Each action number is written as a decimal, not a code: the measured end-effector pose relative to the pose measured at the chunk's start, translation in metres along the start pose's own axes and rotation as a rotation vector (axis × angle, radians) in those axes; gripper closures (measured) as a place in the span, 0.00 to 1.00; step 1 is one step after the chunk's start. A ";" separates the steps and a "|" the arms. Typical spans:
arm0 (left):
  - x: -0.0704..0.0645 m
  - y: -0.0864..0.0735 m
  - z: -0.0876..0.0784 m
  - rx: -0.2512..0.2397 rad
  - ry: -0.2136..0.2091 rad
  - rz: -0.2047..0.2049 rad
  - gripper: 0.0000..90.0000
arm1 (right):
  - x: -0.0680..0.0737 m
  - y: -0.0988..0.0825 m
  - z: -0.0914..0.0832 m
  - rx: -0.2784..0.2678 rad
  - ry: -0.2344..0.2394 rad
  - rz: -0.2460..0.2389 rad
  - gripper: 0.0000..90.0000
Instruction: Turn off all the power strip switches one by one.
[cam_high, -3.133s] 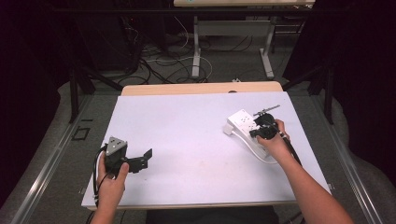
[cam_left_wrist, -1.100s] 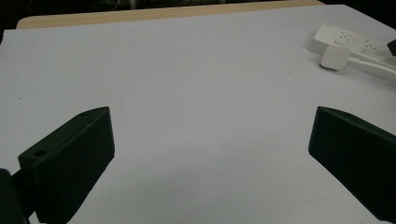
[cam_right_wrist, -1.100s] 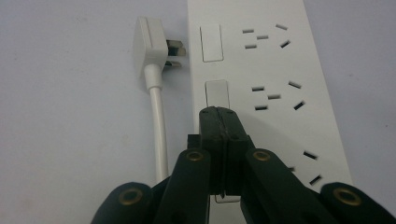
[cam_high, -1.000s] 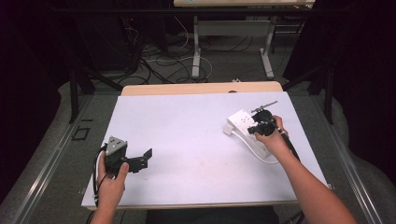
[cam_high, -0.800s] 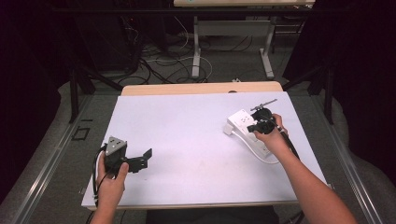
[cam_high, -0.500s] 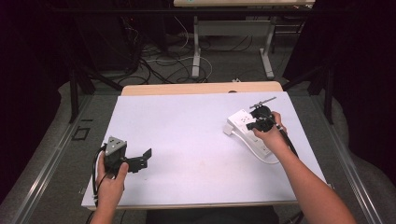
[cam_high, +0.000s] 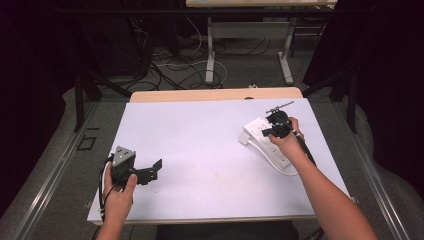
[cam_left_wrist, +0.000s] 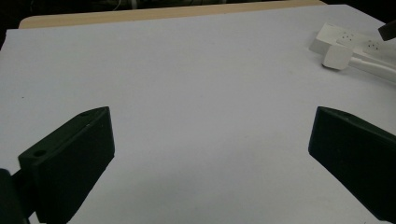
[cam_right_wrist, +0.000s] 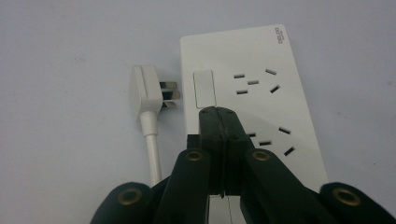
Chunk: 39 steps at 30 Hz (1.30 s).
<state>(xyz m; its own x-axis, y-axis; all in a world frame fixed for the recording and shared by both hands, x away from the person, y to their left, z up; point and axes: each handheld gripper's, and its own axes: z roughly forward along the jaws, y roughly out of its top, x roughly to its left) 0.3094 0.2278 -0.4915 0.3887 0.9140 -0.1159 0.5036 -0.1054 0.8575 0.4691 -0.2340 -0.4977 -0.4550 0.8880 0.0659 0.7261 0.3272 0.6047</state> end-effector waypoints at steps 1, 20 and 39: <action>0.000 0.000 0.000 0.000 0.000 0.000 0.00 | 0.001 0.001 0.001 -0.003 0.001 0.004 1.00; 0.001 0.000 -0.001 -0.001 0.000 0.000 0.00 | 0.009 0.008 0.017 0.025 -0.007 0.013 1.00; 0.001 0.000 -0.001 0.000 0.001 0.003 0.00 | 0.008 0.006 0.024 0.068 -0.017 0.002 1.00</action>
<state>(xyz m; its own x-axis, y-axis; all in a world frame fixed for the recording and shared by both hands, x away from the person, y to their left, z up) 0.3093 0.2294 -0.4911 0.3892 0.9142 -0.1131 0.5029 -0.1081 0.8576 0.4815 -0.2174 -0.5125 -0.4452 0.8939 0.0526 0.7603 0.3464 0.5495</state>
